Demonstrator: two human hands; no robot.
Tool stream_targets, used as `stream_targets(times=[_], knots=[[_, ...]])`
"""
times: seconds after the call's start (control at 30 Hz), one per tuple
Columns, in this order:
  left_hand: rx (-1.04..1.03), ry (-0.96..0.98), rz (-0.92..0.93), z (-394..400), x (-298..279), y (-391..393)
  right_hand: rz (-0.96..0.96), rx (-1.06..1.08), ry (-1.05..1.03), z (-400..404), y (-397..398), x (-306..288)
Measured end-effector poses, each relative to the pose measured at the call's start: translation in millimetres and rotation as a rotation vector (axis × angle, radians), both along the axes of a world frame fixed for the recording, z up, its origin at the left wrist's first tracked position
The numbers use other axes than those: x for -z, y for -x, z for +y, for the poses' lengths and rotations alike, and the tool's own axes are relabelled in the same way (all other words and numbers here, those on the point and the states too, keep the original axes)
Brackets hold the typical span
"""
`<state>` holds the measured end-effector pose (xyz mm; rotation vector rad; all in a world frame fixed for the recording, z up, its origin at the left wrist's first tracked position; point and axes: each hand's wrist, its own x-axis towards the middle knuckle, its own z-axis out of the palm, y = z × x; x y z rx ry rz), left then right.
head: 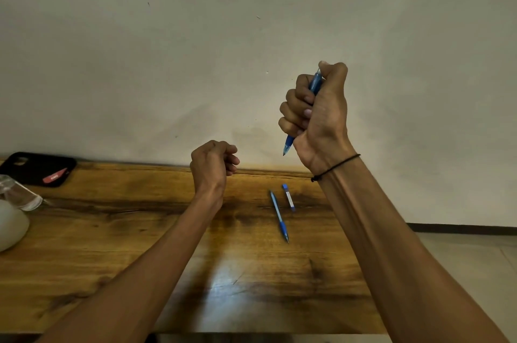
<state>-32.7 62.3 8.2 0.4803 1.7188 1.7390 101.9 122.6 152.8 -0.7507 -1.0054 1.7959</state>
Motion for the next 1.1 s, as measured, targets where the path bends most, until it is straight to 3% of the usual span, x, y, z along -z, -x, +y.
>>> stream_targets(times=[1.1], knots=[[-0.002, 0.003, 0.001, -0.5, -3.4, -3.0, -0.007, 0.006, 0.003, 0.1, -1.8, 0.9]])
